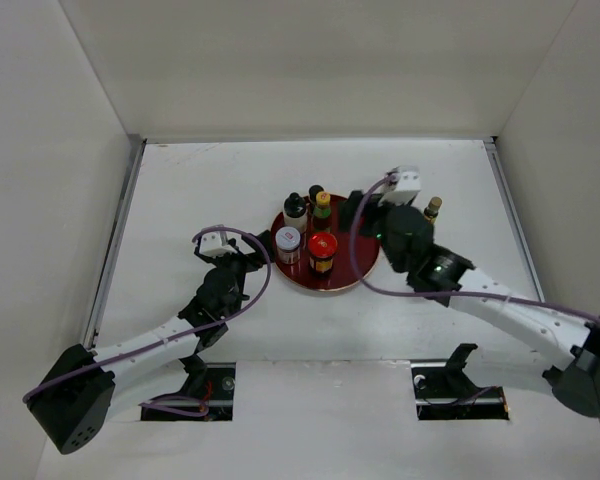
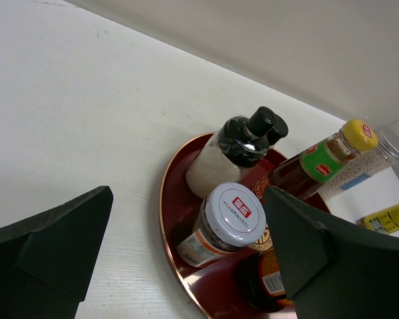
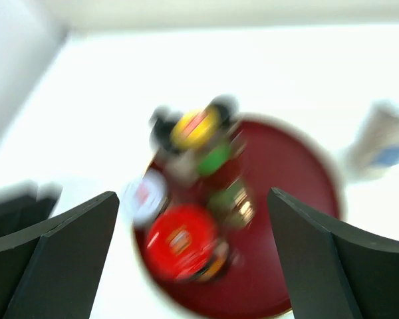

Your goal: Organize the condiment bottles

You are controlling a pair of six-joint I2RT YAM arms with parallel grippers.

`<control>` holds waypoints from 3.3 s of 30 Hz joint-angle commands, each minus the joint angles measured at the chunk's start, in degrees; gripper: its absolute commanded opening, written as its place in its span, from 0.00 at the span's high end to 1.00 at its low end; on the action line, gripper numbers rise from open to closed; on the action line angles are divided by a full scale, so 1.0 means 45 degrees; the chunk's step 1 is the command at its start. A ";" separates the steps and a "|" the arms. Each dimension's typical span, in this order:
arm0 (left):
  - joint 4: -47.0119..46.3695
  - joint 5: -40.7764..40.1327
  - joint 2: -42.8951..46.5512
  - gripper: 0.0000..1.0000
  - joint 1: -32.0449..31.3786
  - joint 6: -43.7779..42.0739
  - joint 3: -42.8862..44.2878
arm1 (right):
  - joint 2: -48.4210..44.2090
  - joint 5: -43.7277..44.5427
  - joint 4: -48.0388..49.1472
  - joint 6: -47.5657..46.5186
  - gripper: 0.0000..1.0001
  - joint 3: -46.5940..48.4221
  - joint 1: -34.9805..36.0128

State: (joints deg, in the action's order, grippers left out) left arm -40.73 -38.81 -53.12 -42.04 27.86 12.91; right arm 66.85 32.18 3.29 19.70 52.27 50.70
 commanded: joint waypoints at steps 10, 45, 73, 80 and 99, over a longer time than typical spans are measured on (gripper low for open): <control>-0.0617 0.0030 -0.0011 0.00 -0.0159 0.0196 0.0003 | 0.4026 -0.1056 -0.1862 -0.0531 0.00 0.3752 -0.6509; -0.0734 0.0167 -0.0597 0.00 -0.0237 0.0372 0.0101 | 0.5006 -0.2306 -0.0596 -0.0473 0.50 0.4420 -0.4656; -0.0714 0.0245 -0.0460 0.00 -0.0140 0.0372 0.0062 | -0.1545 0.0947 -0.1744 0.0699 0.00 -0.0847 -0.4811; -0.0734 0.0245 -0.0441 0.00 -0.0218 0.0411 0.0081 | -0.3822 0.3764 -0.4771 0.2376 0.00 -0.3295 -0.5105; -0.0734 0.0343 -0.0832 0.00 -0.0139 0.0587 0.0140 | -0.2978 0.2984 -0.4015 0.3396 0.34 -0.4526 -0.5261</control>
State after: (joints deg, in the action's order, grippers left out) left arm -41.36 -38.02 -56.88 -42.78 29.63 12.91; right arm 55.09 45.84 -18.90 34.59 31.86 27.35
